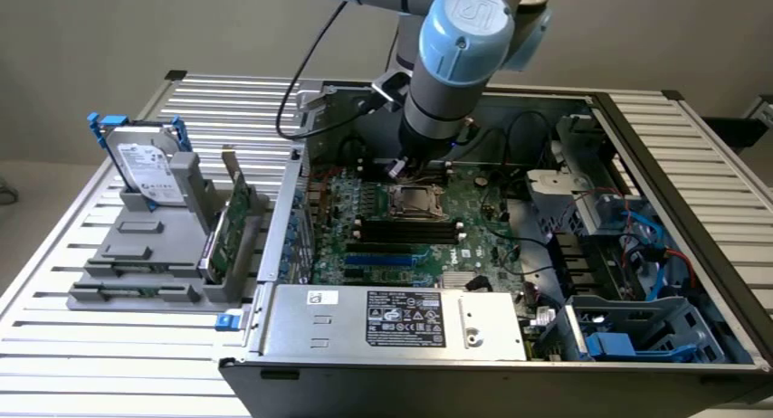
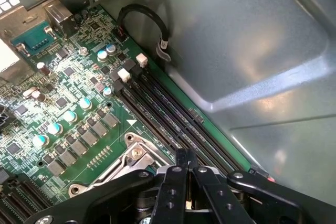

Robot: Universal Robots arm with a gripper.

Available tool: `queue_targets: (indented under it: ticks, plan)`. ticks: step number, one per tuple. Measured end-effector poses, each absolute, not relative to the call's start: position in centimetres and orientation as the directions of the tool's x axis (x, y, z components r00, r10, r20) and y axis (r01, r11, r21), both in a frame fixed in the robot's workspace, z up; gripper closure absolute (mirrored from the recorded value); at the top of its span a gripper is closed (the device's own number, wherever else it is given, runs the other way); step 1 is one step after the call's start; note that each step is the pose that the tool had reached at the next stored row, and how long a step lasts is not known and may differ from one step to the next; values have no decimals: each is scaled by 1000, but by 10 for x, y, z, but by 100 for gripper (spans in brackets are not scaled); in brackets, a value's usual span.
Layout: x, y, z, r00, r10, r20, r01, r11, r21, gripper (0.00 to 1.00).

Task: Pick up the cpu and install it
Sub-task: 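Install the first cpu locking lever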

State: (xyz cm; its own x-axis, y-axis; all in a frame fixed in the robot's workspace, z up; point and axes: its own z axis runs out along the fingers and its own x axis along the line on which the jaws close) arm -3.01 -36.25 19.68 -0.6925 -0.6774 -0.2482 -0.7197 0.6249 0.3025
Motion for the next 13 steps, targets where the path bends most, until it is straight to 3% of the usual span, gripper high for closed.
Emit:
queue_targets:
  ticks: [13]
  plan:
    - [-25,-363,195,-692,-678,-248,-720,625,302,89]
